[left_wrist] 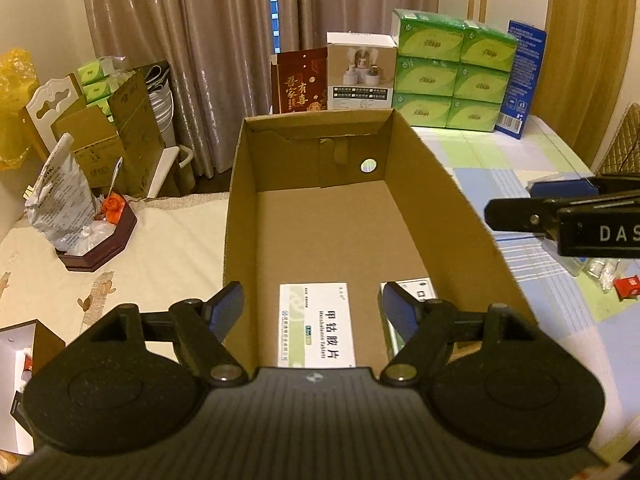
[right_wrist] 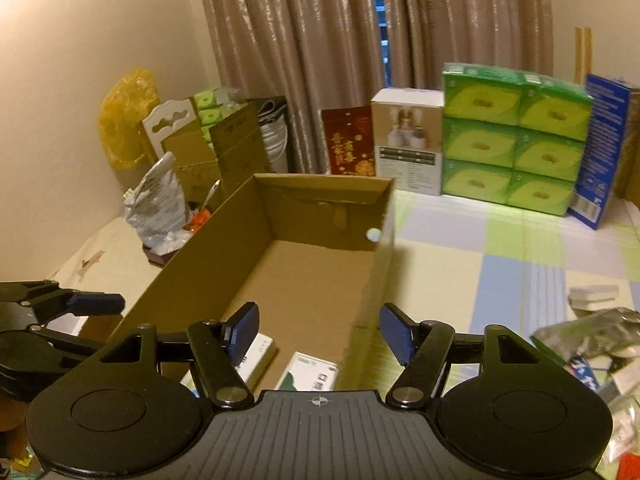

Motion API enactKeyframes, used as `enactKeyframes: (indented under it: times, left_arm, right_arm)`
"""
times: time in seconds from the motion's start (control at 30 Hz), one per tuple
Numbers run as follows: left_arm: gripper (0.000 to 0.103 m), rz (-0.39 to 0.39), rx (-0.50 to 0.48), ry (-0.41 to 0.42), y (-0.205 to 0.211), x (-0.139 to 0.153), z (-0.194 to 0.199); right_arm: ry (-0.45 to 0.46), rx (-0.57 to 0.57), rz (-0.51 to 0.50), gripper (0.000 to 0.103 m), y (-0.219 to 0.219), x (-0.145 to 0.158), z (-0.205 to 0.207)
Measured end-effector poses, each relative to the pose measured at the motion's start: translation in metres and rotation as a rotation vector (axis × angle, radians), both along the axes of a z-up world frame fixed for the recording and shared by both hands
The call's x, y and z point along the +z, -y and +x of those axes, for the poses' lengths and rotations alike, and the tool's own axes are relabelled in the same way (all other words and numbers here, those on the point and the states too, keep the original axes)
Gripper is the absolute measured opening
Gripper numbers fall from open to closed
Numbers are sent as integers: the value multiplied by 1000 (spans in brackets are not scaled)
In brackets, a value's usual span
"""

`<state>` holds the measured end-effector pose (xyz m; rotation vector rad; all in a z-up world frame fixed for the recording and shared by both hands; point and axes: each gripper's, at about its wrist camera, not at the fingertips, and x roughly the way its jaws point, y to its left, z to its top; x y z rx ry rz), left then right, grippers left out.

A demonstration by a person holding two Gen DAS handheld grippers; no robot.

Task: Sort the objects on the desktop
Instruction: 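Withdraw both tools from the cardboard box back over the pile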

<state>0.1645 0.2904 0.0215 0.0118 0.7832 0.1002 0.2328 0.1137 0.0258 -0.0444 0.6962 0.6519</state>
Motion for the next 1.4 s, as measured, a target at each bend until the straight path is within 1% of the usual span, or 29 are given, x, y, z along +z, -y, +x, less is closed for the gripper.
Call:
enactKeyframes:
  times: [0.3,0.47,0.6,0.67,0.7,0.73,0.77,0.83,1.03,1.27,1.4]
  left_arm:
    - [76,-13,-15,23,32,15,-22]
    - [80,-24,-23,39,52,22,-34]
    - [85,-34,-38,46,69,25,-43]
    - [90,-36,-47,49,78,26,-48]
    - [92,-39,-52,53,84,26,-50]
    - [98,-43,-56,57,88,26,-53]
    - [102,-50,-60,66,93,26,-55]
    - [102,-66,-78,72,104,26,-59]
    - [102,-105,-130,78,139,23,-65]
    - [102,-140,-203,62,185,15,-65]
    - [102,-148,-236,43,207,7,-60]
  right_arm:
    - [5,-41,1,68,43,11,-24]
    - [15,-56,-2,73,69,13,-42]
    - [21,-78,-4,79,90,14,-55]
    - [23,-93,-5,83,102,14,-62]
    - [24,-101,-7,87,109,13,-65]
    - [26,-109,-11,91,115,12,-69]
    - [26,-118,-15,94,123,11,-73]
    - [29,-138,-24,101,138,8,-80]
    - [14,-213,-63,101,190,-8,-98]
    - [-44,-342,-61,101,258,-30,-114]
    - [-54,-400,-62,101,288,-35,-119]
